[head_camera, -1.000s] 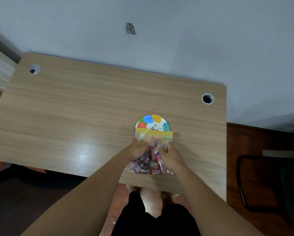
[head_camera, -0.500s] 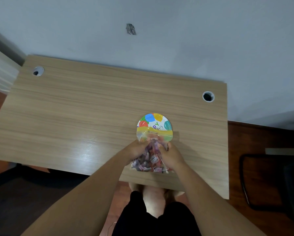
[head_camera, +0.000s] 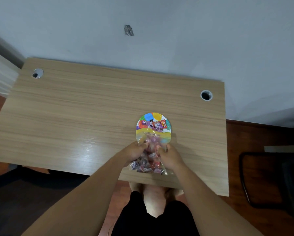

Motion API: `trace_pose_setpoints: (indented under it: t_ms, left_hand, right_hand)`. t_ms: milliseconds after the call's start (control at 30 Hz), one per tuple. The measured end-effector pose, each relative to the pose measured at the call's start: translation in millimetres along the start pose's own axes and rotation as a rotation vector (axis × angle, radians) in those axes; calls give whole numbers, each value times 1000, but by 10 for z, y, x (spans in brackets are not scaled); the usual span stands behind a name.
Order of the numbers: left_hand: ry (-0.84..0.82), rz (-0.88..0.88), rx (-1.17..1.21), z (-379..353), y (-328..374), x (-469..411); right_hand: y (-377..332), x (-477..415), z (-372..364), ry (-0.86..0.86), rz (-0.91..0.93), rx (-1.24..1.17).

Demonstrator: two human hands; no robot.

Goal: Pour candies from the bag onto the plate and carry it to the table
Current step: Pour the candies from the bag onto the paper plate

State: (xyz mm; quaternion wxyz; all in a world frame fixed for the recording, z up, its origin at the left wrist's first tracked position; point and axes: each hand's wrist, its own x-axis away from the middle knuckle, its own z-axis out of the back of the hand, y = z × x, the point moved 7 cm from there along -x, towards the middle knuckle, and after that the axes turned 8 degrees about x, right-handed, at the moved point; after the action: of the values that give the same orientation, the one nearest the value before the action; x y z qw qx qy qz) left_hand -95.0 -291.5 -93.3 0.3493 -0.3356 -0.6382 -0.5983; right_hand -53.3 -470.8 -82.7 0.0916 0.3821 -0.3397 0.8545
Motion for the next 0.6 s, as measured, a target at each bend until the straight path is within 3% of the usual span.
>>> trace_pose_setpoints:
  t_ms: [600]
  left_hand:
    - [9,27,65,94,-30,189]
  right_hand:
    - [8,132,73,28,3,-87]
